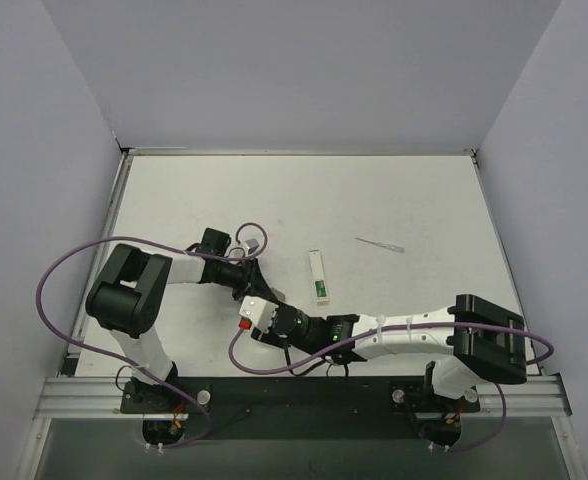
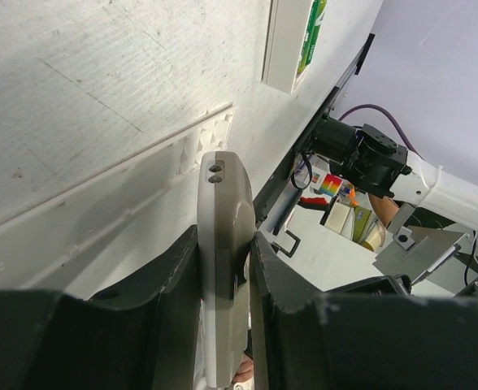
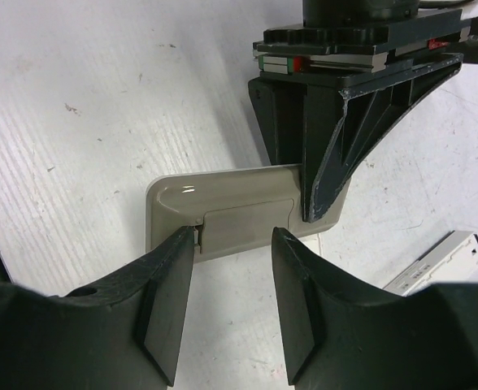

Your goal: Unload the batteries from the remote control

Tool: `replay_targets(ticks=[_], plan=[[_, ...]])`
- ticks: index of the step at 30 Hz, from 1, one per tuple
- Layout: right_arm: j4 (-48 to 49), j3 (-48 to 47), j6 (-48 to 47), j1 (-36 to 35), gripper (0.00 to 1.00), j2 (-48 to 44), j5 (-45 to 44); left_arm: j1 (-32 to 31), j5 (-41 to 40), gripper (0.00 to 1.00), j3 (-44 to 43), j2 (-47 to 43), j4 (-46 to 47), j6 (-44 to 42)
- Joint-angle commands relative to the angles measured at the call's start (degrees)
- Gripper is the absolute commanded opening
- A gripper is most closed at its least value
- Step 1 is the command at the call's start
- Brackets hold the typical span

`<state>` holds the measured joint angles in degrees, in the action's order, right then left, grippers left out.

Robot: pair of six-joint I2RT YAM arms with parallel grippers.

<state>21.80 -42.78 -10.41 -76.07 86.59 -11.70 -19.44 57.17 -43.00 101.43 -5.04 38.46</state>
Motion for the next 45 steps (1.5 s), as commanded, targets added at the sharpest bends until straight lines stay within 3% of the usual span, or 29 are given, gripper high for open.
replay_targets(ticks=[1, 18, 45], plan=[[-3.61, -0.55, -0.57, -1.88, 0.39, 2.18, -2.87, -0.16, 6.64, 0.0, -0.94, -0.35, 1.52, 4.87], [-2.47, -1.51, -4.09, -6.46, 0.38, 3.24, -16.33, -0.07, 6.29, 0.0, -0.94, 0.17, 1.08, 5.31], [-2.64, 2.53, -1.89, -2.77, 0.36, -3.0, -22.4, 0.11, 4.18, 0.0, -2.61, 0.0, -3.57, 2.15]])
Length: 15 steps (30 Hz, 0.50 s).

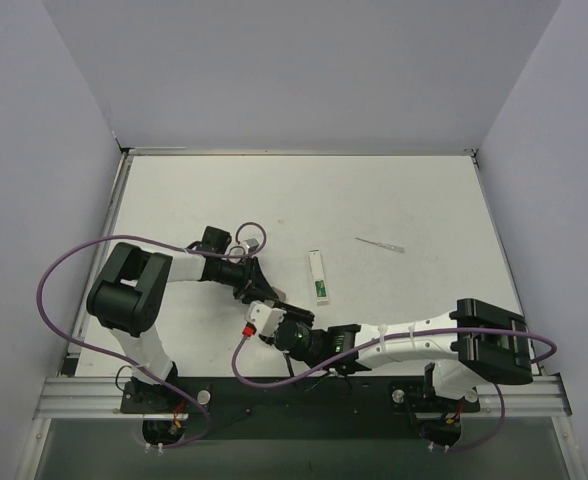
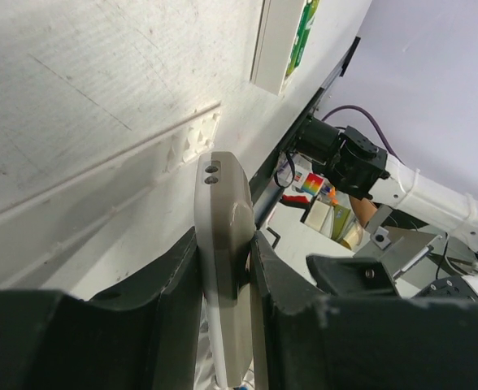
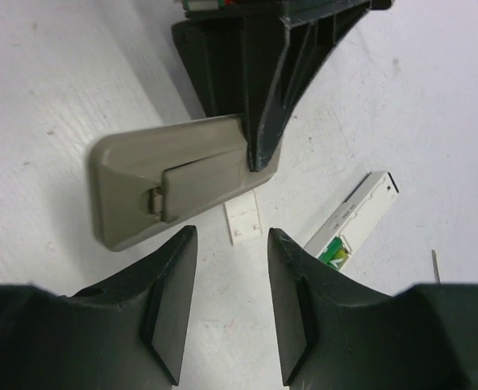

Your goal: Unload the batteries from the remote control

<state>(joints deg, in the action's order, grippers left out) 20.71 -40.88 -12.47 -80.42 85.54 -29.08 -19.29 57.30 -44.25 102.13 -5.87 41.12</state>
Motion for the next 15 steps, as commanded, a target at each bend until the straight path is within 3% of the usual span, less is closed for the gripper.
replay_targets(ticks=[1, 8, 15], plan=[[-1.38, 0.63, 0.16, 2.02, 0.36, -2.13, -5.11, -0.05, 4.14, 0.0, -1.45, -0.61, -2.74, -0.52], [-0.15, 1.76, 1.92, 4.57, 0.36, -3.62, -3.1, -0.05, 3.96, 0.0, -1.45, -0.79, -3.27, -0.78], [-0.41, 4.67, 7.89, 8.6, 0.44, -11.52, 13.24, -0.05, 3.61, 0.0, -2.24, -1.23, -4.5, -2.27]])
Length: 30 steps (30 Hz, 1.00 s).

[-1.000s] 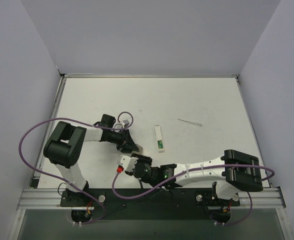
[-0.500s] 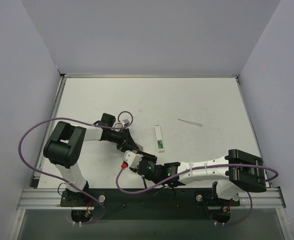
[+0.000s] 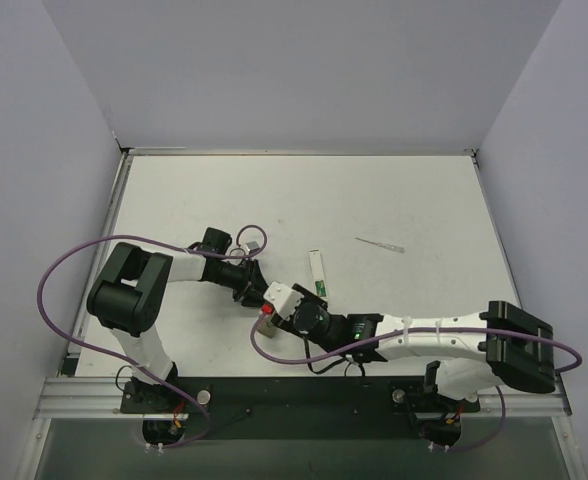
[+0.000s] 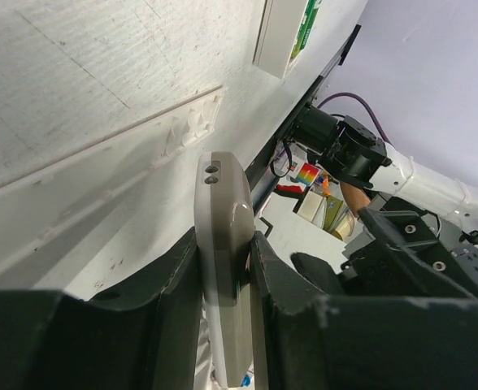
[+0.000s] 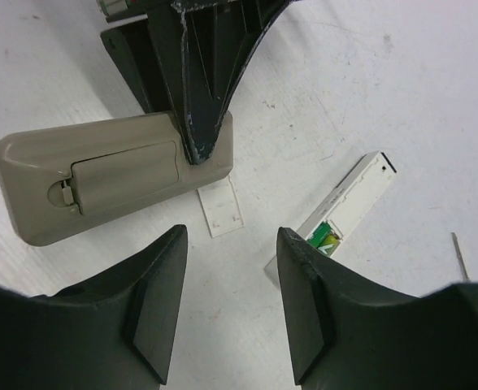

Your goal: Unload the batteries from the remote control

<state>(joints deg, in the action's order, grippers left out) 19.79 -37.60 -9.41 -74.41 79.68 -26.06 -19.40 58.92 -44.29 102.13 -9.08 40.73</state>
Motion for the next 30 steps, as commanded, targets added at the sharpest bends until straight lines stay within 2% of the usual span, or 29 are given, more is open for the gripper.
replay_targets(ticks=[1, 6, 14, 30], plan=[[0.6, 1.57, 5.36, 3.04, 0.45, -7.42, 12.07, 0.06, 1.56, 0.0, -2.29, -1.32, -1.46, -2.23], [-0.81, 0.43, 7.65, 4.71, 0.54, -8.84, 21.83, 0.06, 1.38, 0.0, -2.55, -1.23, -2.17, -2.67], [0.42, -2.29, 8.71, 5.15, 0.55, -4.62, 27.1, 0.06, 1.38, 0.0, -2.47, -1.32, -2.26, -2.67], [1.3, -4.76, 8.35, 5.16, 0.53, -0.58, 26.94, 0.06, 1.55, 0.0, -2.55, -1.4, -2.26, -2.67]])
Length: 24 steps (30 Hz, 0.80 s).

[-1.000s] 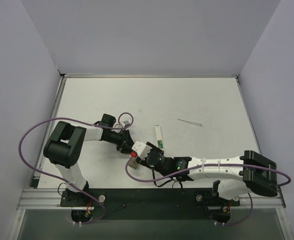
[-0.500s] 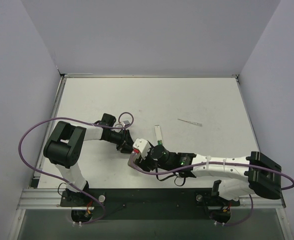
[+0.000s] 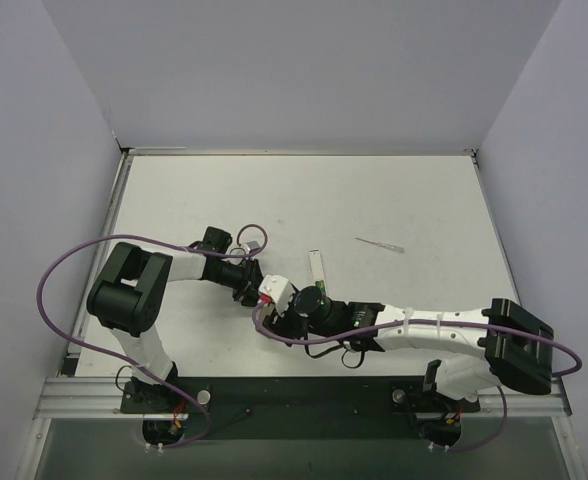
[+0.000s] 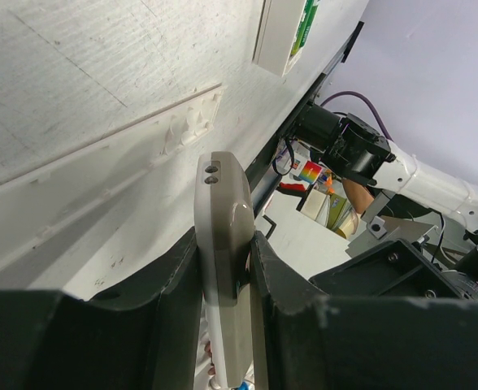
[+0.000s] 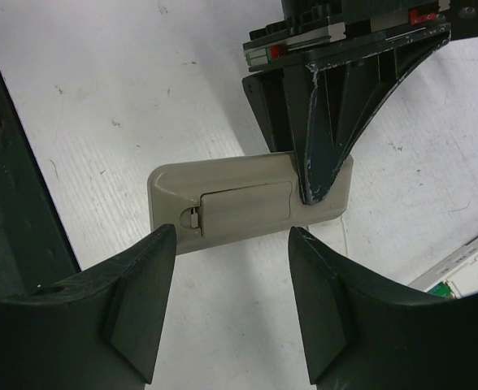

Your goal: Unload the batteries from the remote control

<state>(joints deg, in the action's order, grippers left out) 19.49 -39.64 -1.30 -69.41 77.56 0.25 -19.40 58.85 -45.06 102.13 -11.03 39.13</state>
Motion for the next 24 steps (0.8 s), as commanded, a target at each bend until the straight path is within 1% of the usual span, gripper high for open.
replay_targets(ticks=[1, 6, 8, 10, 12, 13, 17, 19, 22, 24], plan=[[1.78, -2.81, 0.25, 0.24, 0.53, 1.8, 0.63, 0.06, 1.62, 0.0, -1.79, -1.4, -0.31, -1.08], [1.61, -3.08, -0.02, 0.24, 0.52, 2.68, 0.19, 0.06, 1.62, 0.0, -1.79, -1.4, -0.22, -0.99], [1.7, -2.82, -0.19, 0.24, 0.5, 2.86, -0.08, 0.06, 1.62, 0.0, -1.79, -1.4, -0.31, -0.99], [1.52, -2.81, -0.72, -0.03, 0.47, 2.95, -3.92, 0.06, 1.62, 0.0, -1.79, -1.4, -0.31, -0.99], [1.52, -2.9, -1.42, -0.81, 0.44, 3.12, -5.95, 0.06, 1.62, 0.0, -1.79, -1.4, -0.31, -0.99], [1.43, -2.9, -1.86, -1.17, 0.41, 3.21, -8.49, 0.06, 1.62, 0.0, -1.79, -1.32, -0.31, -0.99], [2.75, -2.2, -2.57, -1.96, 0.36, 3.21, -11.67, 0.15, 1.44, 0.0, -1.79, -1.23, -0.4, -0.99], [3.63, -1.5, -2.39, -1.96, 0.33, 2.86, -12.38, 0.15, 1.09, 0.0, -1.7, -1.23, -0.66, -0.99], [3.81, -0.97, -2.3, -2.05, 0.33, 2.34, -12.91, 0.59, -0.14, 0.0, -2.14, -1.23, -2.15, -1.6], [3.81, -0.88, -2.22, -2.05, 0.33, 1.64, -10.55, 0.85, -1.02, 0.0, -2.4, -1.14, -2.77, -2.22]])
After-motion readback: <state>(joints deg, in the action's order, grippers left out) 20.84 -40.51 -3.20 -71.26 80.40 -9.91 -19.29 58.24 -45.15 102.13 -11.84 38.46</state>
